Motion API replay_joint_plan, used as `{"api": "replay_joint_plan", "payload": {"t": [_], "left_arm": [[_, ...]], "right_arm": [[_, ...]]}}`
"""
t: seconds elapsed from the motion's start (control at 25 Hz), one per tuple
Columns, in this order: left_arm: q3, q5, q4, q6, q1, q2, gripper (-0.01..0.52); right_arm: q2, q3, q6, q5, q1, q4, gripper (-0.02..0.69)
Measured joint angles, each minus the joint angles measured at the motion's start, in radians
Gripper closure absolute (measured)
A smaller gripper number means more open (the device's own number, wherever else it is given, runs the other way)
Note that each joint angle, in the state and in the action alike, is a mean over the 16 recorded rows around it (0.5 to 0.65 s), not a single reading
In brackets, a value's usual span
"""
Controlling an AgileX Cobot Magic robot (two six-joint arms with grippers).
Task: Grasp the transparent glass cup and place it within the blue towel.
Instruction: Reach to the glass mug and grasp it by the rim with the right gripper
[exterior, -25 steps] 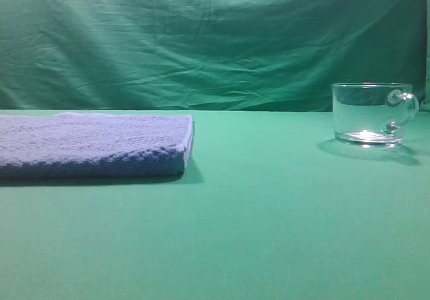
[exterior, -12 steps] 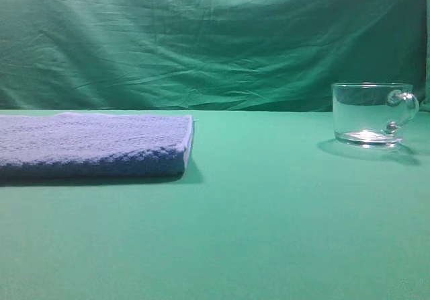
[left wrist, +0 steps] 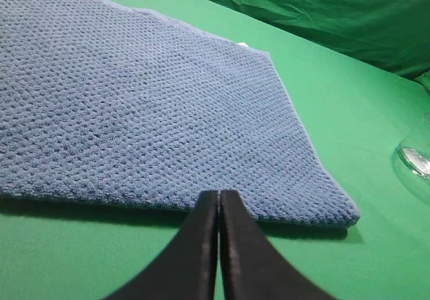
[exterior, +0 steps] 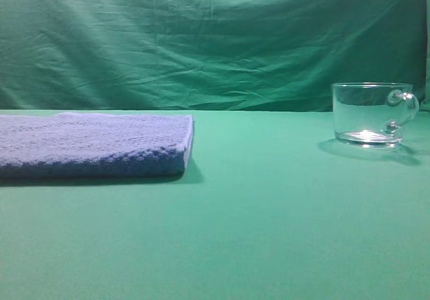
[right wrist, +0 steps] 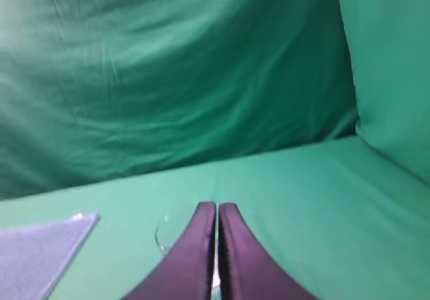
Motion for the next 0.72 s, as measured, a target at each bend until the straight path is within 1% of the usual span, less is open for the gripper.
{"api": "replay_joint_plan", "payload": {"t": [0.16,0.28,0.48,0.72], "left_arm": [[0.0,0.0,0.0,0.0,0.0,0.0,0.514],[0.0,0.0,0.0,0.0,0.0,0.0,0.514],[0.0,0.0,0.0,0.0,0.0,0.0,0.514],[0.0,0.0,0.0,0.0,0.0,0.0,0.514]], "right_arm": [[0.033,-0.048,0.005,-0.056,0.007,0.033,0.665],[0.086,-0.103,0.001,-0.055,0.013,0.042,0.665],[0.23,-0.228,-0.021,0.025,0.022,0.043,0.665],[0.48,-0.384,-0.06,0.147,0.028,0.04,0.665]]}}
